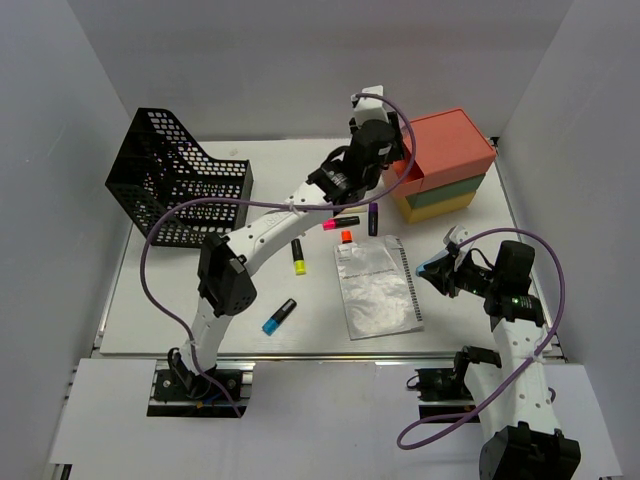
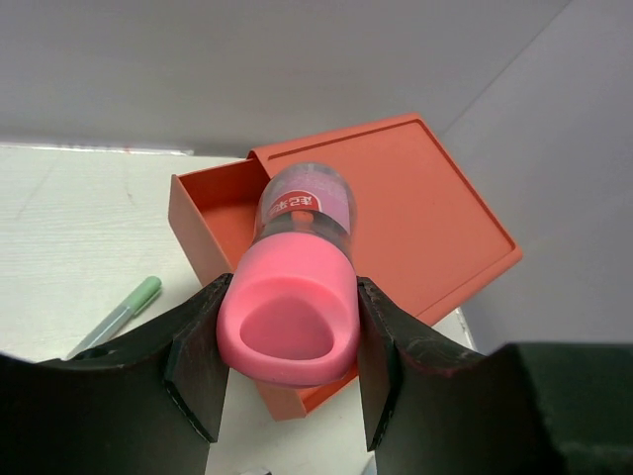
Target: Organize the desk
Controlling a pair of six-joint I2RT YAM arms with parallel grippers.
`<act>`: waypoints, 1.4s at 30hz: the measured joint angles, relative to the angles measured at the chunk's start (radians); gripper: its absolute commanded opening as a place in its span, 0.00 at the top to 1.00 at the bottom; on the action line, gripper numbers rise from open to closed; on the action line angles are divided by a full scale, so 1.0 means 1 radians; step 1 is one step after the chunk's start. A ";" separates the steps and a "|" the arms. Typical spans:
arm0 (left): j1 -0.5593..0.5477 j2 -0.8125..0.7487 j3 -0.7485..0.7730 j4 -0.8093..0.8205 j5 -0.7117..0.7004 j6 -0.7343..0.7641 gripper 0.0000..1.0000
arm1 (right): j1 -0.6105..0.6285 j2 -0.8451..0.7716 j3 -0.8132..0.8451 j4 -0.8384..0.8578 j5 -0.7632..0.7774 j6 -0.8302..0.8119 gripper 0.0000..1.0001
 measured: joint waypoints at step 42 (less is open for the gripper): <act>-0.031 0.150 0.066 0.031 -0.148 0.116 0.54 | -0.001 -0.007 0.000 0.000 0.019 0.003 0.70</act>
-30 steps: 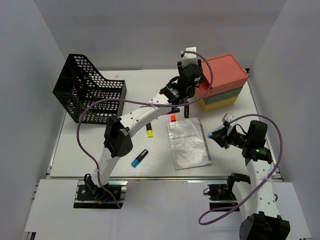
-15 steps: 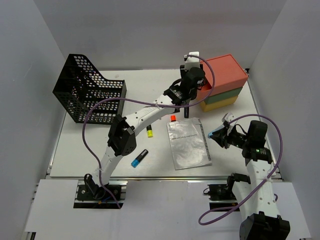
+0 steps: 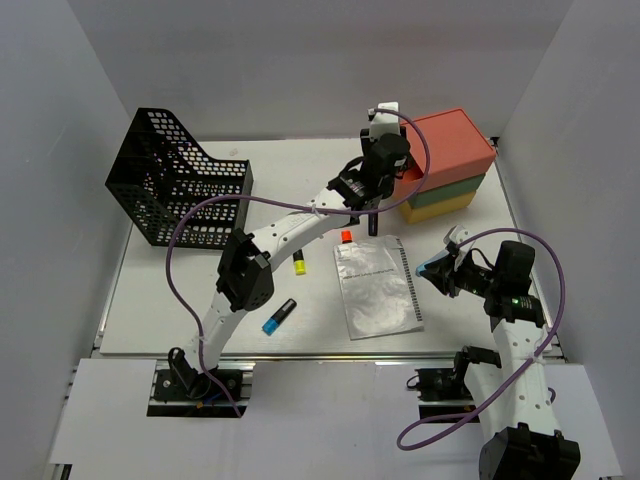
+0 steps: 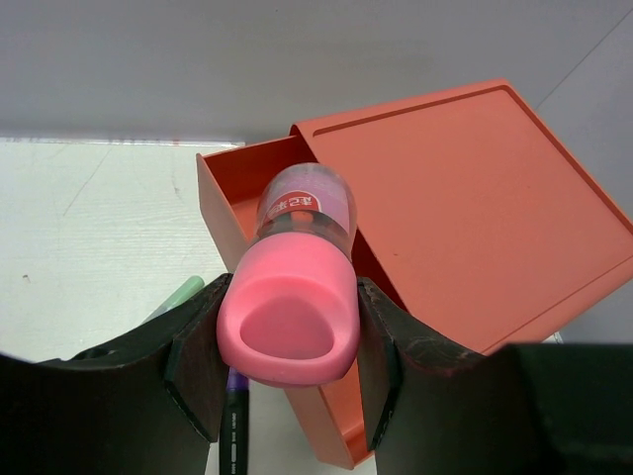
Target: Organize the desk
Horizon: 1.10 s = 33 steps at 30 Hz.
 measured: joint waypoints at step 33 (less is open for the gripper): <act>0.035 -0.228 -0.226 -0.051 0.287 0.002 1.00 | -0.001 0.000 0.000 -0.009 -0.024 -0.036 0.96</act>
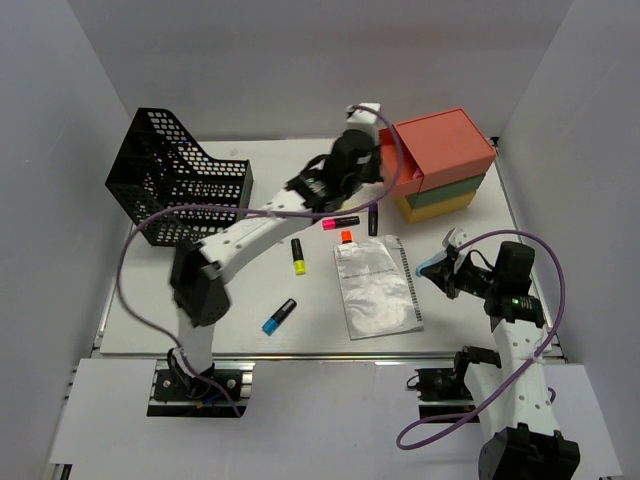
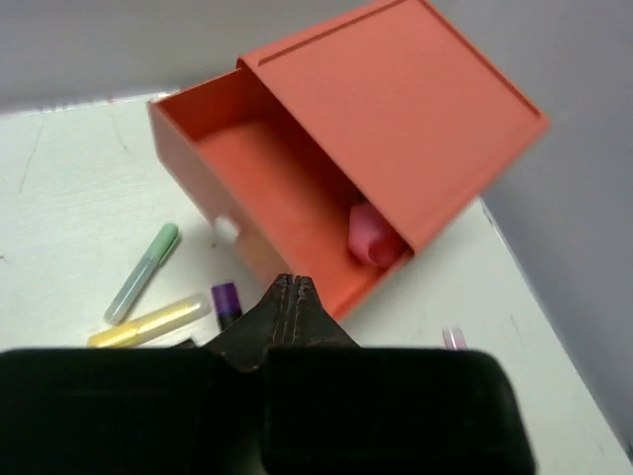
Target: Organize the desk
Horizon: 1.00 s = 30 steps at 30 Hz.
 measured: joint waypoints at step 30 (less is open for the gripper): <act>0.360 -0.974 -1.170 0.071 0.481 0.266 0.22 | 0.698 0.684 0.869 -0.075 0.621 0.254 1.00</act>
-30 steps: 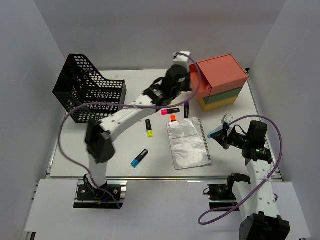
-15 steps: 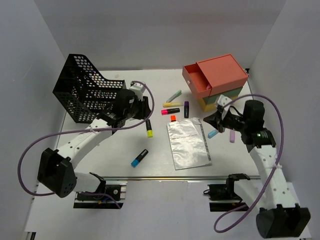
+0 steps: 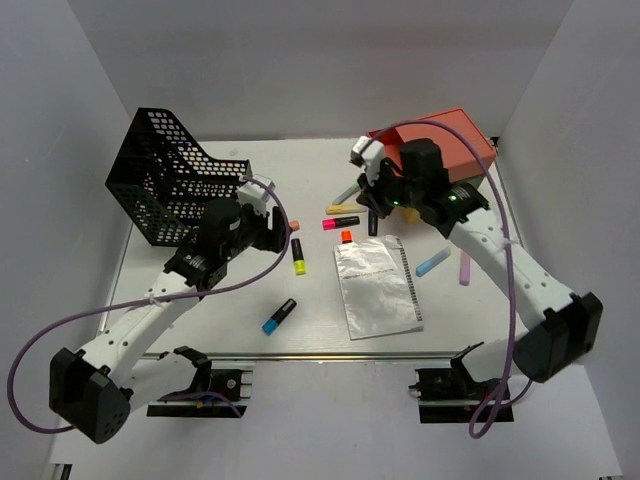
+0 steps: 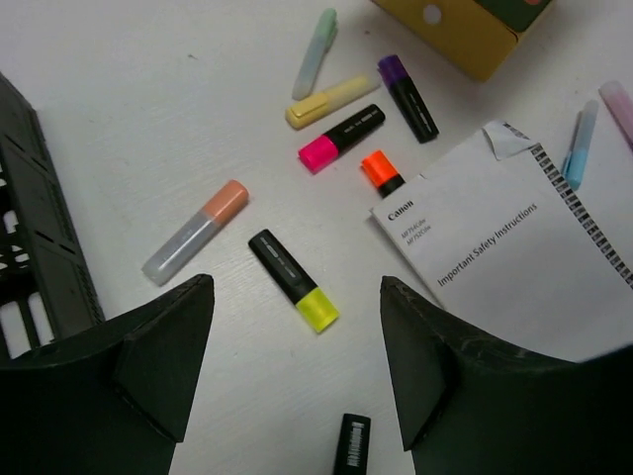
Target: Organize the desk
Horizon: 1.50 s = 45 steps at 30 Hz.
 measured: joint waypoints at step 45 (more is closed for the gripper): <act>0.000 -0.073 -0.043 0.037 -0.127 0.029 0.21 | 0.104 0.386 -0.039 0.414 1.291 -0.013 1.00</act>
